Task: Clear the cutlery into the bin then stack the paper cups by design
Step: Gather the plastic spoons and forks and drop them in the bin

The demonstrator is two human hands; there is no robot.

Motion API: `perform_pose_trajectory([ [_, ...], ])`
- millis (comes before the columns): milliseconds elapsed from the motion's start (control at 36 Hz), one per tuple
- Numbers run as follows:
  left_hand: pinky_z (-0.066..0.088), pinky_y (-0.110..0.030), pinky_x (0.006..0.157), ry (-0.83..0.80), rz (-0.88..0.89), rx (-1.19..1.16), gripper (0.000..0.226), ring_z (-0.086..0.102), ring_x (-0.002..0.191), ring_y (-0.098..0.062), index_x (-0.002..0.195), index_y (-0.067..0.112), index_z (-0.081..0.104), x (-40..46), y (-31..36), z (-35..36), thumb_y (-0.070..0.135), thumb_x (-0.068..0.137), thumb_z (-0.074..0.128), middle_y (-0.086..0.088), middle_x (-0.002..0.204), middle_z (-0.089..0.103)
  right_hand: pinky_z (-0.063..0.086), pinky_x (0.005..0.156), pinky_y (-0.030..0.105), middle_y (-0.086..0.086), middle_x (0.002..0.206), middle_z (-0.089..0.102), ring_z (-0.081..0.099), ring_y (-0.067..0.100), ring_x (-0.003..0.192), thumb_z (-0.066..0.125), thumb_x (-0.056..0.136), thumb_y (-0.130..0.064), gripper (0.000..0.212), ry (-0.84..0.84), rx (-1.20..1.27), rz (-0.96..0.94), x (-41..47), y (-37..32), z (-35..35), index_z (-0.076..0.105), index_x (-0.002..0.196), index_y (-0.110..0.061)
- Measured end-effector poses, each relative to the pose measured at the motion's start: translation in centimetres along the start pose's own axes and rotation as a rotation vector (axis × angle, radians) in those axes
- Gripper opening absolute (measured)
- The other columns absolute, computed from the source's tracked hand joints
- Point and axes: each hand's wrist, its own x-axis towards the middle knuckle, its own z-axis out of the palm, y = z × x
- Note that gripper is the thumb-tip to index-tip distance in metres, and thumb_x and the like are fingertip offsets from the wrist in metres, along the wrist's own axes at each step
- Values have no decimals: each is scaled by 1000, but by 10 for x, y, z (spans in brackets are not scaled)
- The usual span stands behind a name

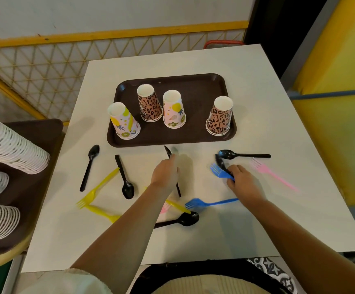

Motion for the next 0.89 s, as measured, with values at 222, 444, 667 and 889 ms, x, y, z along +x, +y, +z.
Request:
perform_pose_trajectory([
  [222,37,-29,63,107,52,-188,13,52,69,-22,111,12,38,-6,23,-1,8,98,38,-10,84,54,36,63,38,20,111,49,56,43,84,47,88,-3,24,159,-24,-49,21,6,-25,46,112,2],
  [444,44,-34,60,237,-40,-345,48,60,70,-28,142,8,22,-1,49,7,12,99,44,-14,81,60,44,67,36,10,125,44,61,34,91,56,88,-17,37,43,-264,-124,53,21,-39,47,122,-5],
  [667,33,-20,45,147,-123,-535,21,41,56,-9,90,4,43,3,67,11,22,101,41,1,65,43,45,65,39,12,111,58,60,36,89,50,92,-15,27,90,-263,-230,62,17,-45,50,117,-7],
  [889,33,-16,52,166,-137,-802,21,42,60,-8,85,10,44,10,98,14,13,102,33,-4,88,59,40,73,30,10,104,66,60,24,87,52,93,-16,28,176,154,-236,59,-8,-68,46,119,-7],
])
